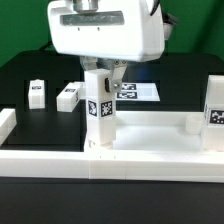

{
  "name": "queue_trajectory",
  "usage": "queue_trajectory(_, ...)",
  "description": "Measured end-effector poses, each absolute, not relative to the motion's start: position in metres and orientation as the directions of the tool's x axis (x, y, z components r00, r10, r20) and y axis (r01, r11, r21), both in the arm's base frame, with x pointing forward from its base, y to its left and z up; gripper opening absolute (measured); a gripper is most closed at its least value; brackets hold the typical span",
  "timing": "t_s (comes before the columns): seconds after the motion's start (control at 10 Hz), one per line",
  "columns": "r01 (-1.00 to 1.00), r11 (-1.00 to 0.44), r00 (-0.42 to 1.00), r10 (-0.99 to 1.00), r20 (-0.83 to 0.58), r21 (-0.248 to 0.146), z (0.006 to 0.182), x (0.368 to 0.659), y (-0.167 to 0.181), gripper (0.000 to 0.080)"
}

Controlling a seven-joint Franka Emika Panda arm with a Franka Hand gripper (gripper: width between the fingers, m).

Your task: Assemble desk

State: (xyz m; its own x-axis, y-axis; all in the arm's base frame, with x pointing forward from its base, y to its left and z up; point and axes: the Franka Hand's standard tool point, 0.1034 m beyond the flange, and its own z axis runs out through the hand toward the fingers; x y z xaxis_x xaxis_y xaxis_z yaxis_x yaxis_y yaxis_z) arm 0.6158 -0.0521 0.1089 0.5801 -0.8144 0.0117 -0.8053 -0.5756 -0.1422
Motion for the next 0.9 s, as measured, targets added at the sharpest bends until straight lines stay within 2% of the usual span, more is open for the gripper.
queue_trajectory(0.1, -0.857, -0.496, 0.501, -0.865, -0.002, -0.143, 0.1090, 0.6159, -0.0512, 0.0290)
queue_trajectory(0.2, -0.869, -0.474, 0.479, -0.878, -0.005, -0.143, 0.1090, 0.6160, -0.0512, 0.0290)
queue_trajectory(0.4, -0.843, -0.519, 0.524, -0.852, 0.002, -0.143, 0.1090, 0.6160, -0.0517, 0.0290)
queue_trajectory(0.5, -0.797, -0.587, 0.592, -0.806, 0.016, -0.143, 0.1095, 0.6163, -0.0544, 0.0290)
queue_trajectory(0.6, -0.754, -0.641, 0.644, -0.764, 0.027, -0.142, 0.1094, 0.6163, -0.0550, 0.0527)
queue_trajectory(0.7, -0.729, -0.670, 0.673, -0.739, 0.032, -0.140, 0.1094, 0.6163, -0.0544, 0.0622)
queue_trajectory(0.9, -0.637, -0.759, 0.760, -0.648, 0.050, -0.135, 0.1094, 0.6163, -0.0546, 0.0646)
